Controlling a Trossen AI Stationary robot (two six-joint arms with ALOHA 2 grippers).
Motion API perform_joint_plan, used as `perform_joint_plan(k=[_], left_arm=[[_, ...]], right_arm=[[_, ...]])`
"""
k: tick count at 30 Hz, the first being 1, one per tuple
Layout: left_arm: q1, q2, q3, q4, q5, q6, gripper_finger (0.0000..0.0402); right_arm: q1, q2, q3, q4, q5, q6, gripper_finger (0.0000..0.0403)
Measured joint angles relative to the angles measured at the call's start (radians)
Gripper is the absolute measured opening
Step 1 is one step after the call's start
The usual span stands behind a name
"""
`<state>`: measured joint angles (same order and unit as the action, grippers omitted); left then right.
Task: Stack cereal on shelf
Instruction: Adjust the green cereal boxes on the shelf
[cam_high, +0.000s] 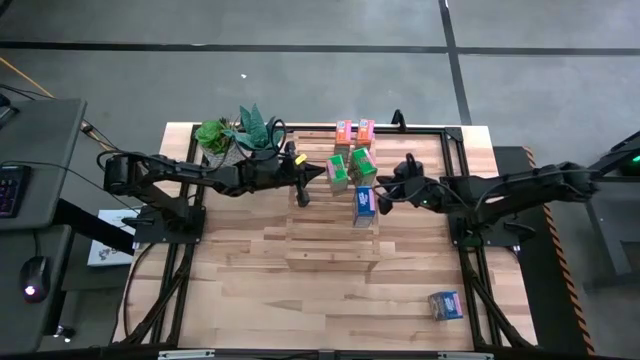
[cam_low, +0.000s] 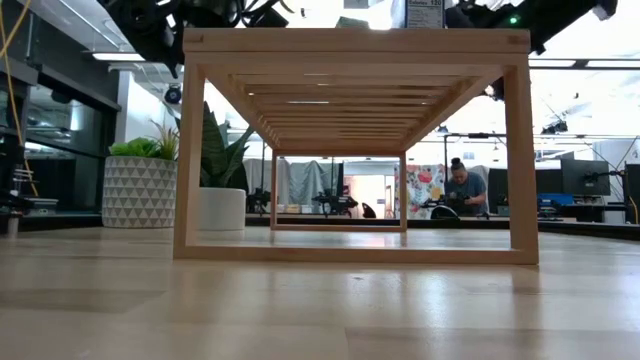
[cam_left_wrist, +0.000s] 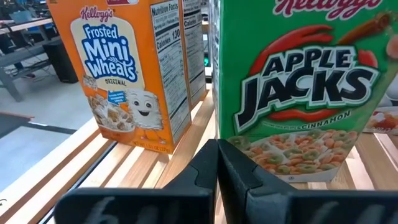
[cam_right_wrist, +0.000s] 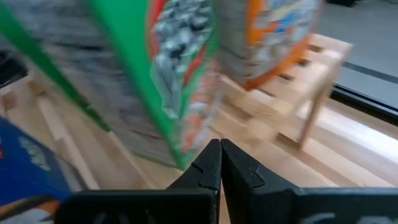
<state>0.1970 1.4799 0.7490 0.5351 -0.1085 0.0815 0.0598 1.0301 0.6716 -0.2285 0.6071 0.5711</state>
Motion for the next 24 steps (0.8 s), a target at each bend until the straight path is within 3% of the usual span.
perform_joint_plan(k=[11, 24], left_arm=[[-0.024, 0.000, 0.000, -0.013, 0.003, 0.000, 0.0000], [-0.029, -0.001, 0.000, -0.013, 0.003, 0.000, 0.0000]], right_arm=[[0.000, 0.048, 0.000, 0.091, -0.010, -0.058, 0.0000], [0.000, 0.048, 0.000, 0.099, -0.113, -0.083, 0.0000]])
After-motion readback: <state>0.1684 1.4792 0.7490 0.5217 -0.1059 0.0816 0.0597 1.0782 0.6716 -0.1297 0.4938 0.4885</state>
